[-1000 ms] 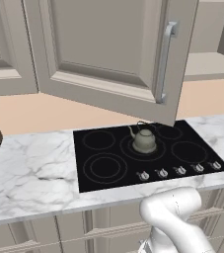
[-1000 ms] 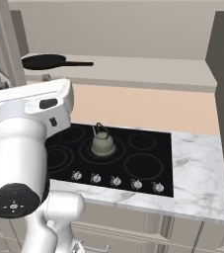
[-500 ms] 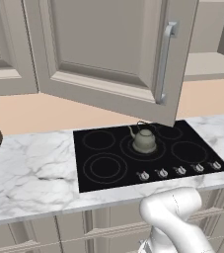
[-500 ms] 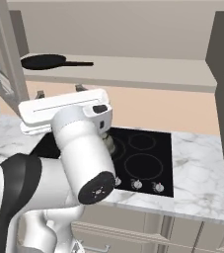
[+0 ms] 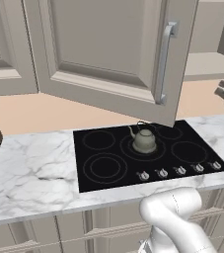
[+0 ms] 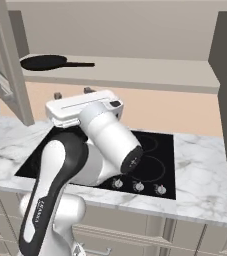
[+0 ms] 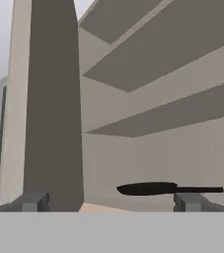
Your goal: Pick the pan from the cabinet and place it on the stove. Then turn on the stove burner for the pan.
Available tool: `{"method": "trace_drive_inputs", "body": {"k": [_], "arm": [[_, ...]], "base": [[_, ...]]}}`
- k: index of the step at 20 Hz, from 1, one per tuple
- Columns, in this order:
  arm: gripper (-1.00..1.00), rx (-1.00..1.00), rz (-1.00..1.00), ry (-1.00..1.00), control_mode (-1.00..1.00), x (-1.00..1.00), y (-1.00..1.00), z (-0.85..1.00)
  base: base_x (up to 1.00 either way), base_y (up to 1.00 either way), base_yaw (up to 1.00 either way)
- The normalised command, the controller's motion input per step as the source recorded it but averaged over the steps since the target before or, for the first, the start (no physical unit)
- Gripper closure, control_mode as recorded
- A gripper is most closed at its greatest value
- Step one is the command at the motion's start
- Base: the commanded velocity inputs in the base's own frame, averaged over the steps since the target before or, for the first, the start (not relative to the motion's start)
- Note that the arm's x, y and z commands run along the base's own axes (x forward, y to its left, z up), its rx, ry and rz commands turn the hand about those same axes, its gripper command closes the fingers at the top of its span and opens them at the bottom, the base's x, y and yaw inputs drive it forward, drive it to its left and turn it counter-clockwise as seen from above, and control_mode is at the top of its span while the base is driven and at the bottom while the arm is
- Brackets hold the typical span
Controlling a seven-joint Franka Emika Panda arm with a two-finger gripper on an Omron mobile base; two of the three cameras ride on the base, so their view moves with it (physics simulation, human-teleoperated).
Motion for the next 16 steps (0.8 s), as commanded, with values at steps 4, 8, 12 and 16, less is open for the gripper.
{"method": "trace_drive_inputs", "body": {"k": [4,8,12,16], "arm": [[-1.00,0.00,0.20,0.09,-1.00,0.75,0.36,-0.16],[-1.00,-0.01,0.17,0.06,-1.00,0.52,0.54,-0.06],[-1.00,-0.03,0.17,0.07,-1.00,0.37,0.68,-0.04],[-1.00,-0.04,0.20,0.07,-1.00,0.30,0.70,-0.05]], "base": [[0.00,0.00,0.00],[0.00,0.00,0.00],[0.00,0.00,0.00],[0.00,0.00,0.00]]}}
